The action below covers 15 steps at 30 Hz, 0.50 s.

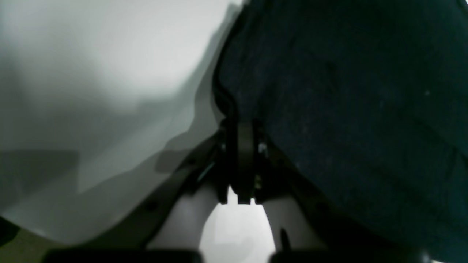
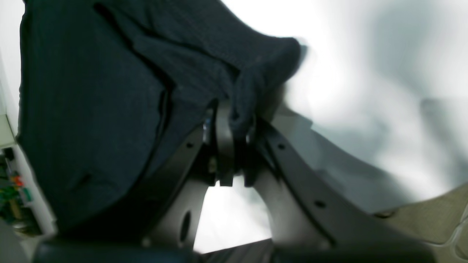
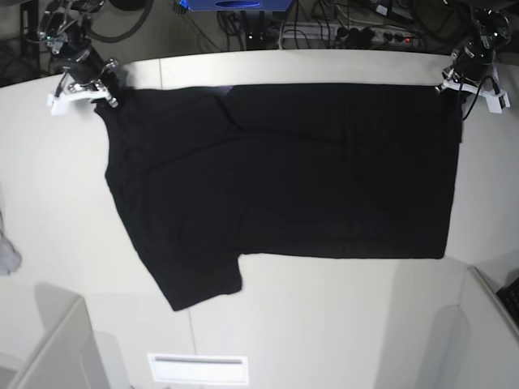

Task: Fold the T-shirt properly
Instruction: 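Drag the shirt by its shoulders toward the robot with both grippers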

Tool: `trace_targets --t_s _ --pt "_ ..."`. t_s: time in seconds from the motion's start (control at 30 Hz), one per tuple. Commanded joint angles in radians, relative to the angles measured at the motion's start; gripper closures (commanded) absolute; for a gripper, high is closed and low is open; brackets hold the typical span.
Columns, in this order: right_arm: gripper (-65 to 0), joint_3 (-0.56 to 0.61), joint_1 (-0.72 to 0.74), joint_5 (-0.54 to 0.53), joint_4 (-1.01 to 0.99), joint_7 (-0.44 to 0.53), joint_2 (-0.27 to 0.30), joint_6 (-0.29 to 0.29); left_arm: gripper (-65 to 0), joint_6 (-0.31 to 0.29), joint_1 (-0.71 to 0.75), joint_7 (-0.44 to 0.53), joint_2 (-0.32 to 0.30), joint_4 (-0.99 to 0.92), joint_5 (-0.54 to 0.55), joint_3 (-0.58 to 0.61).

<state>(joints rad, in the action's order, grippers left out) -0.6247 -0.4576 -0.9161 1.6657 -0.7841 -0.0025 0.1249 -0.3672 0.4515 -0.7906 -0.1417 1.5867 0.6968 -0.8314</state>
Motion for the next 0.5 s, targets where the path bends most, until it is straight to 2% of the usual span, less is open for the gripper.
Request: trace_targets --t_s 0.0,0.1,0.47 --pt "0.0 -0.005 -0.014 -0.033 0.02 0.009 0.009 0.014 0.0 -0.003 0.016 0.017 -0.017 0.019 0.013 -0.012" --pt "0.0 -0.005 -0.036 -0.068 0.02 0.009 0.012 0.014 0.0 -0.003 0.033 0.017 -0.017 0.02 0.013 -0.006" --pt "0.0 -0.007 -0.102 -0.067 0.086 0.01 0.012 0.014 0.0 -0.005 0.085 0.017 -0.017 0.048 0.013 -0.004"
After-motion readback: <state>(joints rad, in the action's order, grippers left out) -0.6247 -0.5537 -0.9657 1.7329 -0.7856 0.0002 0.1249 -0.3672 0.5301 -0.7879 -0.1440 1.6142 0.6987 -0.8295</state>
